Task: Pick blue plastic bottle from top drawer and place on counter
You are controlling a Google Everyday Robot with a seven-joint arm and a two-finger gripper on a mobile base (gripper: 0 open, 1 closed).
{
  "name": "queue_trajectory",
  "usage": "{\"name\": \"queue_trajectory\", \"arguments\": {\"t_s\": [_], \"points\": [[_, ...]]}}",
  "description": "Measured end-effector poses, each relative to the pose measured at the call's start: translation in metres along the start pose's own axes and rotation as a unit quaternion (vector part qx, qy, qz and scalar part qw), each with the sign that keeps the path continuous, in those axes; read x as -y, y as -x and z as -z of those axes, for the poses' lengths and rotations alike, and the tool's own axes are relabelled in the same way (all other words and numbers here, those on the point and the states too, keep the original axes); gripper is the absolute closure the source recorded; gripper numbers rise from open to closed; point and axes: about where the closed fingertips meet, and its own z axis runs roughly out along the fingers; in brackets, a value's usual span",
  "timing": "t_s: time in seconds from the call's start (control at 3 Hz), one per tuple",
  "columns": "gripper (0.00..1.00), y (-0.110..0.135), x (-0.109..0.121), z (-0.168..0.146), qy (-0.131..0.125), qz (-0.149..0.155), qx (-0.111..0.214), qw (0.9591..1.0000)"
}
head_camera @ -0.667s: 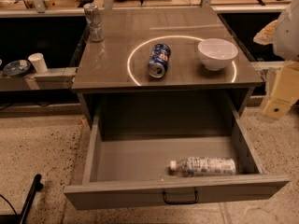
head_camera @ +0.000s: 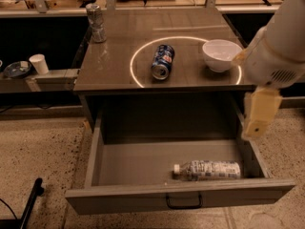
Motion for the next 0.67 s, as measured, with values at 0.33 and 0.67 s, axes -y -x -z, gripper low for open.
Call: {"name": "queue_trajectory", "arguments": {"t_s": [0.33, 0.67], "points": [[0.00, -0.004, -0.026, -0.082, 0.057, 0.075, -0.020, 0.9954], [0.18, 0.001, -0.048, -0.140, 0.105, 0.127, -0.021, 0.9861]]}}
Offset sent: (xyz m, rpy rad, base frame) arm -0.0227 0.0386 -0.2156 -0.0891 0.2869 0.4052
